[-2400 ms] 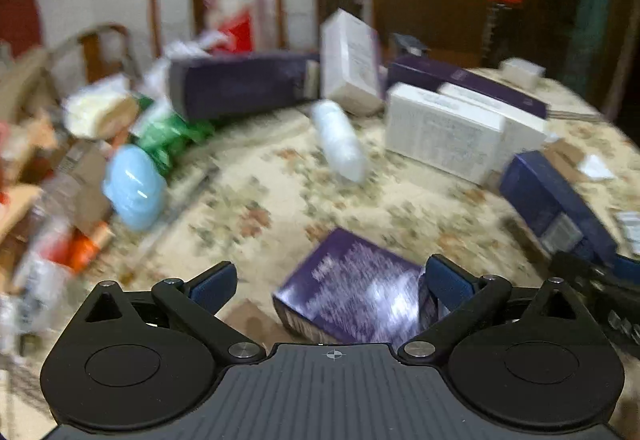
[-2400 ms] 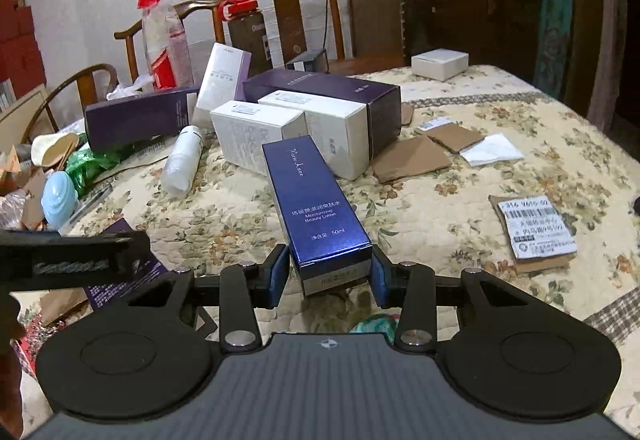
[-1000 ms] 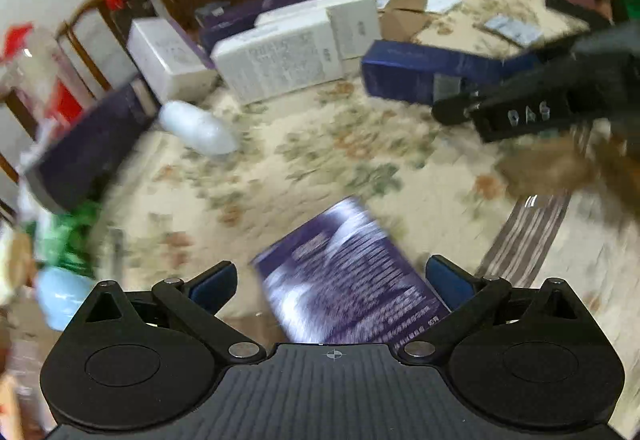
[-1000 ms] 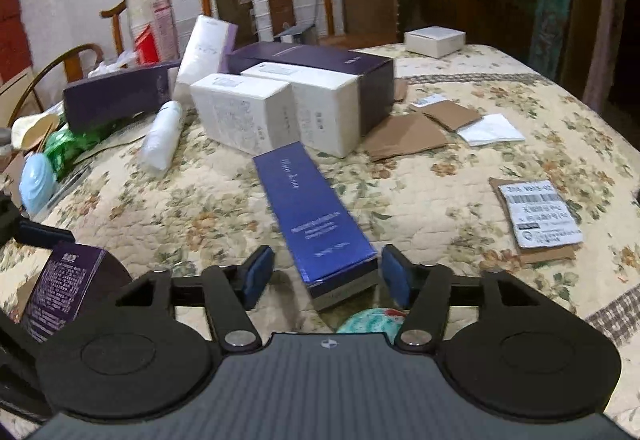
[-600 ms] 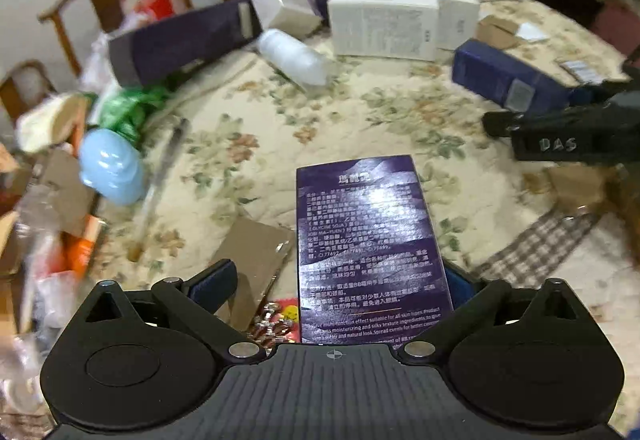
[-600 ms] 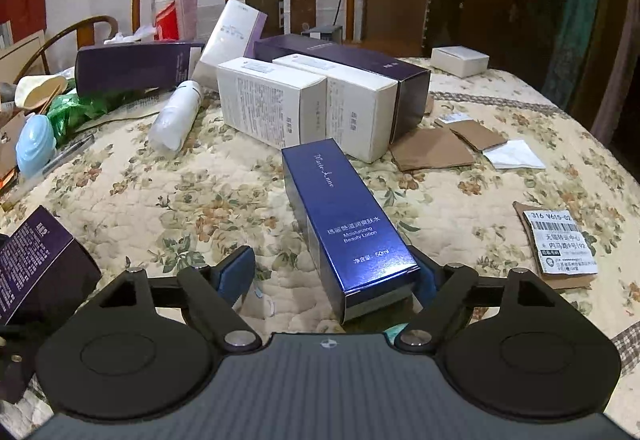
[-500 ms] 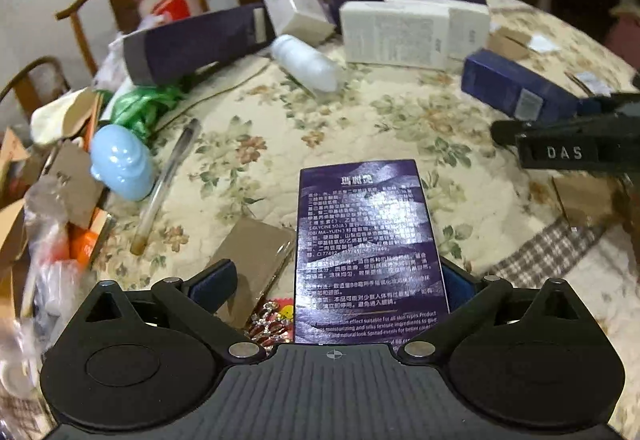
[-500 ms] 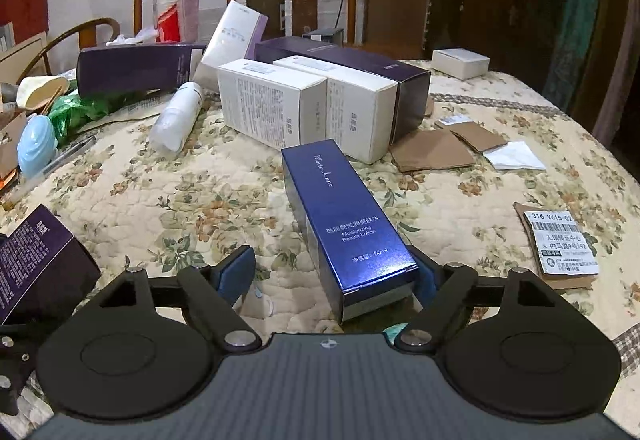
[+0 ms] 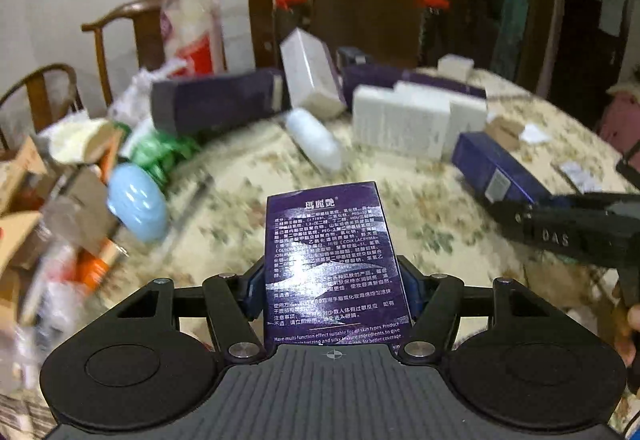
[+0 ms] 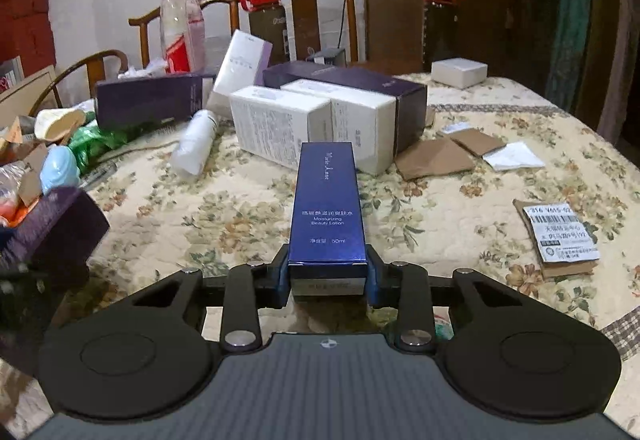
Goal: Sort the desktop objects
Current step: 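Close the left tool on the purple box while the right tool holds the blue box, then carry the blue and purple boxes over the pink plastic basin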
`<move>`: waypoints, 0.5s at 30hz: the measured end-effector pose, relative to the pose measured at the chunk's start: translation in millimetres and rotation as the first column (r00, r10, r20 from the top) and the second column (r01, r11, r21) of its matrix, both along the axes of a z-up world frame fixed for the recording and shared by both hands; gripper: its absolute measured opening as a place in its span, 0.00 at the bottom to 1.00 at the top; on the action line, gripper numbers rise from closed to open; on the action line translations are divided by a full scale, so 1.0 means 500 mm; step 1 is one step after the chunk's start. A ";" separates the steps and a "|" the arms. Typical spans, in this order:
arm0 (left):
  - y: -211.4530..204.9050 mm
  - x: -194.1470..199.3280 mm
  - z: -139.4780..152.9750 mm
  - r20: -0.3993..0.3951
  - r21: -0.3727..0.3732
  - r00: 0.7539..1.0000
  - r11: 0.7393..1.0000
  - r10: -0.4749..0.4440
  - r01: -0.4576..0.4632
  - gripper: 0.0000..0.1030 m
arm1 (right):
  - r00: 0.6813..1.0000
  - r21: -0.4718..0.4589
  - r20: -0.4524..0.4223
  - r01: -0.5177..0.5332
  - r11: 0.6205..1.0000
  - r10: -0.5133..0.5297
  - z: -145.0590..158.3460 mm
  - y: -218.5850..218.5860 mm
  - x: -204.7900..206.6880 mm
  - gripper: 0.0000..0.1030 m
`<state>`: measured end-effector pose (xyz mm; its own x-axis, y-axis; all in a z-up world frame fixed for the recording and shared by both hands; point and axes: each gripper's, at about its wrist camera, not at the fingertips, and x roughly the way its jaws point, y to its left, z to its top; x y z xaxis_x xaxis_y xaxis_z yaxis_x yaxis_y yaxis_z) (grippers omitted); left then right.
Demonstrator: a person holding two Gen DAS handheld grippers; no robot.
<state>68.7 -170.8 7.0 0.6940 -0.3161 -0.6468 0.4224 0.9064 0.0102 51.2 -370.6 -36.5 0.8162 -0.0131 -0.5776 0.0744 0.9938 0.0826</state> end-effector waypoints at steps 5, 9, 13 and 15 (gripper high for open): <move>0.046 0.001 0.053 0.064 -0.013 0.996 0.998 0.057 -0.056 0.63 | 0.998 0.041 0.053 -0.032 0.999 0.030 0.038 0.019 -0.008 0.38; 0.115 -0.007 0.100 0.106 -0.027 0.988 0.994 0.112 -0.110 0.63 | 0.992 0.087 0.095 -0.095 0.992 0.087 0.077 0.062 -0.008 0.38; 0.208 -0.016 0.143 0.132 -0.039 0.975 0.984 0.177 -0.174 0.63 | 0.975 0.128 0.133 -0.194 0.973 0.177 0.120 0.142 0.004 0.38; 0.266 -0.025 0.168 0.155 -0.041 0.963 0.975 0.222 -0.218 0.63 | 0.961 0.137 0.150 -0.251 0.958 0.231 0.141 0.193 0.012 0.38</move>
<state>56.3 -37.5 91.1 0.8408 -0.1575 -0.5179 0.2069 0.9776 0.0387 57.0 -273.9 33.9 0.8530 0.2736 -0.4445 -0.1876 0.9554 0.2280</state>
